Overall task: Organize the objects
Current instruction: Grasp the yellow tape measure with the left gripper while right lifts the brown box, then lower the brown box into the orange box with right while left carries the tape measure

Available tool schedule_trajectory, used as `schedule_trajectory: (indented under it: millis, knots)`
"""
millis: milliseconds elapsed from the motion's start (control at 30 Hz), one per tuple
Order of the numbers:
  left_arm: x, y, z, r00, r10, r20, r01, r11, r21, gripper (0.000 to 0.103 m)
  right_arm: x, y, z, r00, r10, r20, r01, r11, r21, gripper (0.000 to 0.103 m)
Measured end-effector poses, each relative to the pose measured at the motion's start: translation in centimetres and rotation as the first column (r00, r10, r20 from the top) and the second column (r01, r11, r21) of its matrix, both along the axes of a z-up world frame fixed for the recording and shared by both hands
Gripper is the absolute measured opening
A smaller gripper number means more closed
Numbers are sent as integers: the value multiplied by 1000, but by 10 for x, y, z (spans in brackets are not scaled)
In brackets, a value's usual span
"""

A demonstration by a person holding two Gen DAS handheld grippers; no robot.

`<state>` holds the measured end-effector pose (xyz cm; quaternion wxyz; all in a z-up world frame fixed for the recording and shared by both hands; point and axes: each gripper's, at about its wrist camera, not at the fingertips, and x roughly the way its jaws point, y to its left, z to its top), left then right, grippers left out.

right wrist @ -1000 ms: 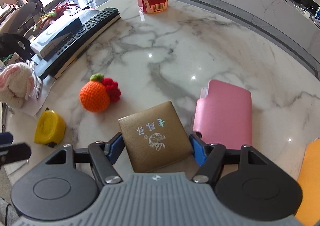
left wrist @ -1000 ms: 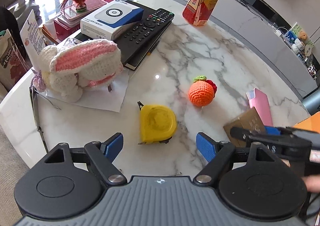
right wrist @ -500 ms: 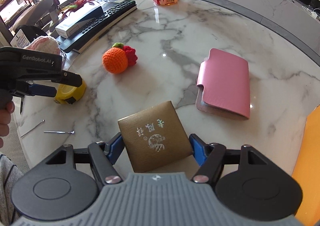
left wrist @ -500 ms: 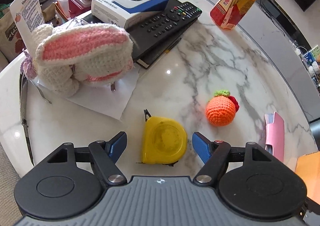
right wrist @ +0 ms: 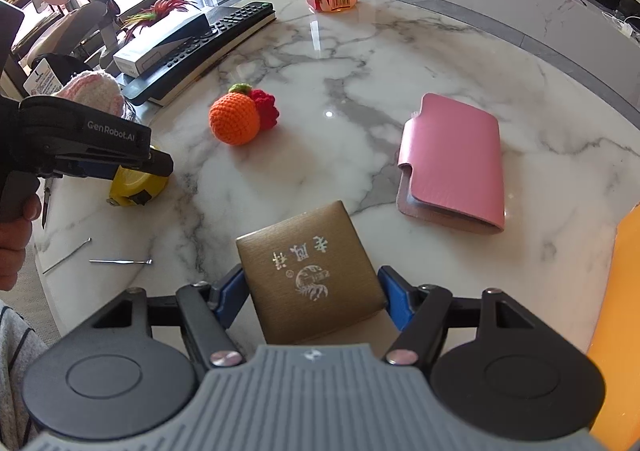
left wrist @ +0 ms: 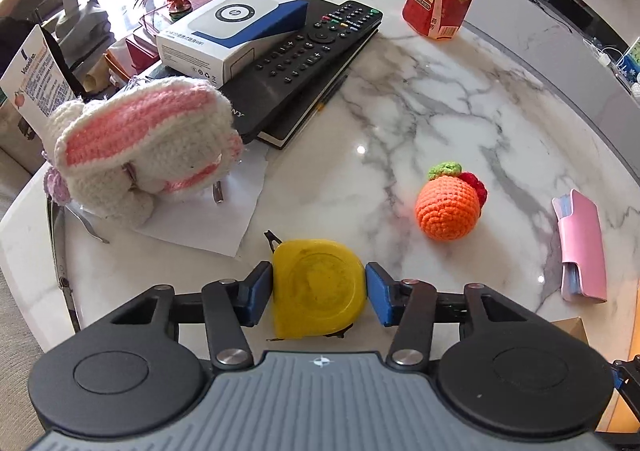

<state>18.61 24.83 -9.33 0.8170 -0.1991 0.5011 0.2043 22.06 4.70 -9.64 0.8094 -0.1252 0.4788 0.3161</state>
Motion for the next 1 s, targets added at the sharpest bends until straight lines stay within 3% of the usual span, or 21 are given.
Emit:
schedule_trajectory:
  millis: [200,467,700,867,1000]
  knots:
    - [1,-8,2,998,-54,16,54,998,-13,58,0,-2,1,1000,-27,-12,27,1000,10,70]
    - [-9,-32,26,991,-81,111,64,987,147,58,-15,-15,21,996,-78,32,76,995,63,70]
    - [-21,-60,44,977,-137,165,106,978,181,58,-41,-29,54,993,-59,98,50,995,91,70]
    - [-41,-87,64,957,-162,241,118,975,186,58,-65,-45,72,988,-66,138,50,992,113,70]
    - [-53,-113,79,929,-224,296,181,969,167,58,-80,-62,84,981,-99,164,75,987,143,70]
